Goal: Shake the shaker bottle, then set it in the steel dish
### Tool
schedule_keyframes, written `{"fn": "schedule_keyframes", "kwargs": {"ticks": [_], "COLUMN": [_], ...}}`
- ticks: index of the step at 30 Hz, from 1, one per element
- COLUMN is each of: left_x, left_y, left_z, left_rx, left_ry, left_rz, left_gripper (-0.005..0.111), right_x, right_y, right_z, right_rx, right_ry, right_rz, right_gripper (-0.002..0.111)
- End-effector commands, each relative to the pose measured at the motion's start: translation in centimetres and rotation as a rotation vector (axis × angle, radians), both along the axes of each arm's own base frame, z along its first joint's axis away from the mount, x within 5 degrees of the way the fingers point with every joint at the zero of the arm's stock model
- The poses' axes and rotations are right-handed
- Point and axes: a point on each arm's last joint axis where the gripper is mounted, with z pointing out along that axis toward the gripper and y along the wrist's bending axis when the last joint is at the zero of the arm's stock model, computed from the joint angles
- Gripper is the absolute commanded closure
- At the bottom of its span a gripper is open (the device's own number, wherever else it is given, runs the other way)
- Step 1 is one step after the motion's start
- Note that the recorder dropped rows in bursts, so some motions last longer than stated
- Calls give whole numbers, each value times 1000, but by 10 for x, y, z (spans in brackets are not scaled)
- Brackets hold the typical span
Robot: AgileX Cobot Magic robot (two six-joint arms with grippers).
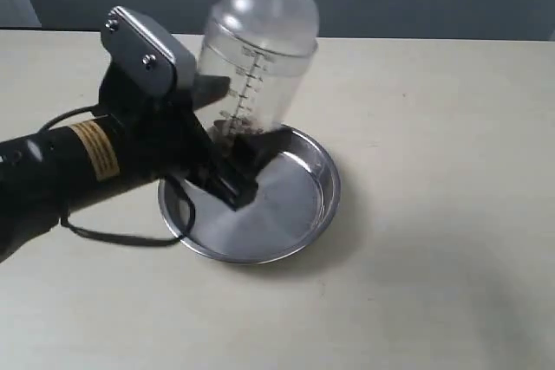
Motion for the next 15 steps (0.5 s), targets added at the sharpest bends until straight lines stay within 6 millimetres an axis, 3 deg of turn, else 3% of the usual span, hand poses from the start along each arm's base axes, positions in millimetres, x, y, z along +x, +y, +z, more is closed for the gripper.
{"fn": "schedule_keyframes", "kwargs": {"ticks": [1, 2, 3, 4, 7, 8, 9, 10, 11, 12, 14, 15], "left_x": [18, 10, -12, -18, 2, -5, -21, -20, -3, 2, -20, -20], "left_y": [28, 17, -7, -10, 28, 16, -3, -3, 19, 28, -5, -5], "left_z": [-14, -18, -24, -27, -38, -37, -35, -35, -38, -40, -36, -36], "left_rx": [-196, -142, -20, 11, -253, -180, -17, -37, -223, -330, -48, -64], "left_ry": [95, 103, 66, 51, 144, 108, 4, 17, 138, 178, 19, 27], "left_rz": [313, 191, -111, -177, 332, 179, -132, -119, 230, 386, -120, -112], "left_gripper": [106, 106, 106, 106, 106, 106, 106, 106, 106, 106, 106, 106], "right_x": [0, 0, 0, 0, 0, 0, 0, 0, 0, 0, 0, 0], "right_y": [0, 0, 0, 0, 0, 0, 0, 0, 0, 0, 0, 0], "right_z": [1, 1, 1, 1, 1, 1, 1, 1, 1, 1, 1, 1], "right_rx": [-2, -2, -2, -2, -2, -2, -2, -2, -2, -2, -2, -2], "right_ry": [-15, -15, -15, -15, -15, -15, -15, -15, -15, -15, -15, -15], "right_rz": [3, 3, 3, 3, 3, 3, 3, 3, 3, 3, 3, 3], "right_gripper": [109, 109, 109, 109, 109, 109, 109, 109, 109, 109, 109, 109]}}
